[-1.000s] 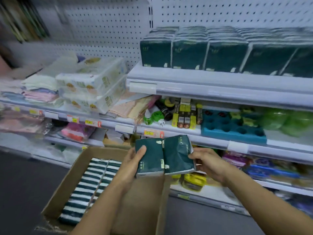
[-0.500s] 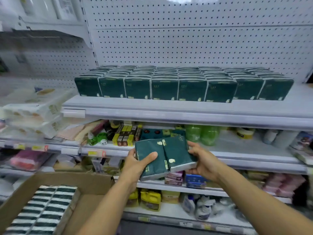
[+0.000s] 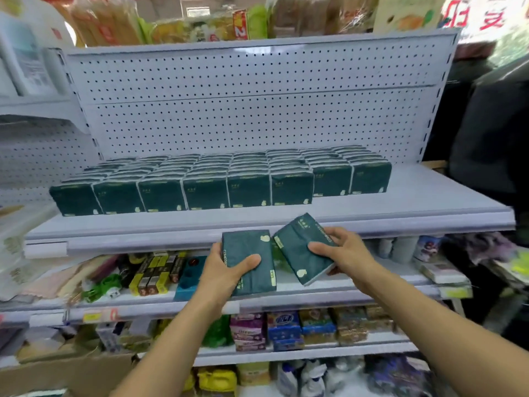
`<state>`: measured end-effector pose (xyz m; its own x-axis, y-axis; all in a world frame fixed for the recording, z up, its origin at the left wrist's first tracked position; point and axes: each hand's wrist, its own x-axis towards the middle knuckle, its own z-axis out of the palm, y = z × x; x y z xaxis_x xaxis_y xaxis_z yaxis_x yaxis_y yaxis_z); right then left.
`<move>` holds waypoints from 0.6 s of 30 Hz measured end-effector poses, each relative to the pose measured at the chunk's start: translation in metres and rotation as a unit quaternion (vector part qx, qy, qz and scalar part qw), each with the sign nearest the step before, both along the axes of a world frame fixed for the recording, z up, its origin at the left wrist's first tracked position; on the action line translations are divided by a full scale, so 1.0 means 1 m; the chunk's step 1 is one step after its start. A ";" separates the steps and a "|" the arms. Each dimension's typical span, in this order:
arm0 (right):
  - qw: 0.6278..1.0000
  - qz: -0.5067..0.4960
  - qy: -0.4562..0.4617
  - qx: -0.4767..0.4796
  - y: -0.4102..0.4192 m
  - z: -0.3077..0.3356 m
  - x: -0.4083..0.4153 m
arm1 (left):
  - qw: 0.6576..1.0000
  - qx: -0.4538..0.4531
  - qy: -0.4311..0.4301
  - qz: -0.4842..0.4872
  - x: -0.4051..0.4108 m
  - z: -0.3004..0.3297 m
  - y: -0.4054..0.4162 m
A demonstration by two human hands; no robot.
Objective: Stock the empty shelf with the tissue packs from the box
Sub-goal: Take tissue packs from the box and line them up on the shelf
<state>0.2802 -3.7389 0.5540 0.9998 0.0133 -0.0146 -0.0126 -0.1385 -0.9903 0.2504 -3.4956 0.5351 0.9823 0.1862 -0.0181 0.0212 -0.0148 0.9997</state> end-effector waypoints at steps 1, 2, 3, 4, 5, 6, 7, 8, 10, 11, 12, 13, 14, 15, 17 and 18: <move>1.000 -0.015 -0.017 -0.013 -0.006 0.006 0.006 | 1.000 0.008 -0.005 -0.007 0.006 0.004 -0.004; 0.999 -0.029 -0.033 -0.021 -0.012 0.012 0.012 | 1.000 0.015 -0.009 -0.013 0.013 0.009 -0.007; 0.998 -0.042 -0.050 -0.024 -0.017 0.019 0.019 | 0.999 0.020 -0.014 -0.020 0.019 0.013 -0.011; 0.996 -0.055 -0.070 -0.026 -0.023 0.025 0.027 | 0.999 0.027 -0.019 -0.029 0.026 0.017 -0.015; 0.993 -0.067 -0.094 -0.033 -0.028 0.032 0.034 | 0.998 0.035 -0.027 -0.040 0.033 0.021 -0.018; 0.989 -0.078 -0.118 -0.049 -0.034 0.039 0.043 | 0.997 0.040 -0.036 -0.053 0.041 0.026 -0.021; 0.983 -0.088 -0.141 -0.075 -0.041 0.046 0.053 | 0.996 0.043 -0.043 -0.065 0.050 0.030 -0.023; 0.977 -0.095 -0.160 -0.107 -0.048 0.052 0.063 | 0.995 0.048 -0.051 -0.074 0.059 0.037 -0.024; 0.959 -0.107 -0.189 -0.183 -0.063 0.062 0.087 | 0.991 0.081 -0.068 -0.085 0.079 0.048 -0.022; 0.948 -0.115 -0.195 -0.225 -0.069 0.065 0.100 | 0.988 0.100 -0.075 -0.092 0.088 0.053 -0.020; 0.935 -0.122 -0.194 -0.270 -0.074 0.068 0.111 | 0.985 0.116 -0.077 -0.099 0.097 0.057 -0.018; 0.921 -0.127 -0.188 -0.316 -0.077 0.069 0.121 | 0.983 0.126 -0.077 -0.110 0.106 0.060 -0.016; 0.907 -0.127 -0.177 -0.359 -0.079 0.070 0.129 | 0.981 0.131 -0.075 -0.119 0.115 0.062 -0.014; 0.897 -0.121 -0.165 -0.393 -0.081 0.069 0.136 | 0.980 0.132 -0.072 -0.130 0.123 0.064 -0.013; 0.885 -0.101 -0.148 -0.429 -0.085 0.066 0.149 | 0.977 0.137 -0.067 -0.152 0.137 0.068 -0.014; 0.882 -0.092 -0.147 -0.438 -0.086 0.063 0.156 | 0.974 0.142 -0.065 -0.163 0.143 0.071 -0.016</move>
<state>0.4357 -3.8253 0.6174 0.9461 -0.0381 0.3216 0.1243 -0.8744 -0.4691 0.3932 -3.5113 0.6058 0.9807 -0.1563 0.1177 -0.1578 -0.2759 0.9482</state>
